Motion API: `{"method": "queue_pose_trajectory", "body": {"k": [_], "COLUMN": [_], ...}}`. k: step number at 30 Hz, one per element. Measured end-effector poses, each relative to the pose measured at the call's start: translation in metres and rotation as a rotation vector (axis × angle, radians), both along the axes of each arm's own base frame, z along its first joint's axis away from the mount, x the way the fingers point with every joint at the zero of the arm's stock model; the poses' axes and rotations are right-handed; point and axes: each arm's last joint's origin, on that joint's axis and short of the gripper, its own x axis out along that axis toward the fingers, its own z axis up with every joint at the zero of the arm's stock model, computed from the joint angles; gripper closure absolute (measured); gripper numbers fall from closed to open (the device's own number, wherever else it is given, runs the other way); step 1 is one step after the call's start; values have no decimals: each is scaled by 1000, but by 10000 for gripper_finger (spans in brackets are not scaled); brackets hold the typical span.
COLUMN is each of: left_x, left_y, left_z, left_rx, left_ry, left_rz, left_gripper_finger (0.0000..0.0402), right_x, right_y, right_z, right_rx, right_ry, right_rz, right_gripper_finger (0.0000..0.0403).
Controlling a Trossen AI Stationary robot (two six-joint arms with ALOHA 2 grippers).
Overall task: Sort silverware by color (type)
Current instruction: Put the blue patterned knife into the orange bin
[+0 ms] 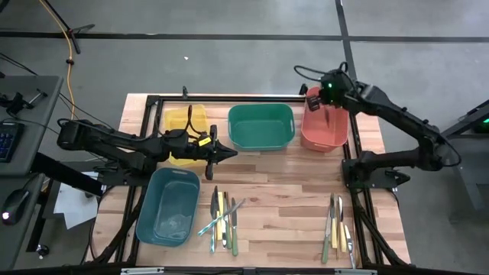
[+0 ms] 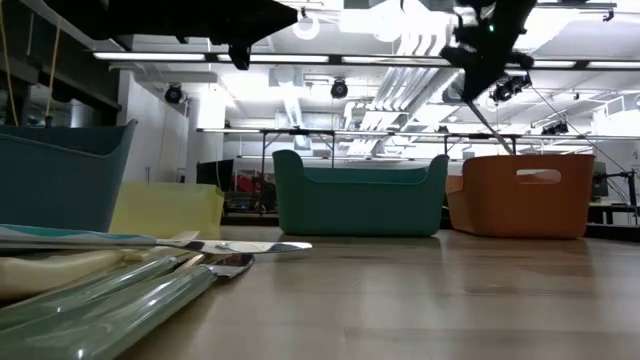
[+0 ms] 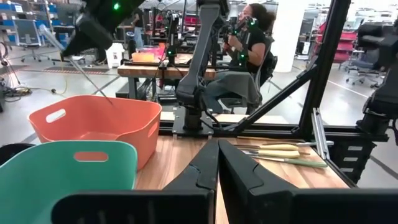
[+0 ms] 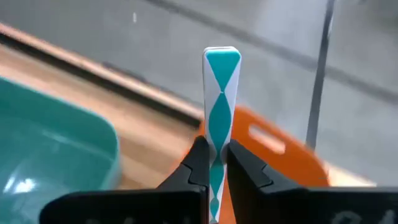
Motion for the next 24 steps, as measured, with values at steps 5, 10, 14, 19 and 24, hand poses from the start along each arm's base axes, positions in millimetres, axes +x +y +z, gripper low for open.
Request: {"method": "queue_pose_trajectory", "body": {"k": [5, 10, 14, 19, 24], "left_x": [0, 0, 0, 0, 0], "left_y": [2, 2, 2, 2, 2], "left_z": [1, 2, 2, 2, 2], "left_rx": [0, 24, 24, 25, 25], "left_ry": [-15, -19, -19, -19, -18], "left_rz": [9, 9, 9, 9, 9], "left_gripper_finger": [399, 399, 399, 399, 399], "right_x": [-3, 6, 11, 15, 19], "right_y": [-25, -43, -55, -67, -76], "right_z": [-19, -47, -68, -91, -109], "right_rx": [147, 309, 392, 504, 583], "right_ry": [19, 82, 164, 203, 224], "right_rz": [-55, -65, -82, -93, -110], "right_gripper_finger": [393, 393, 393, 392, 392]}}
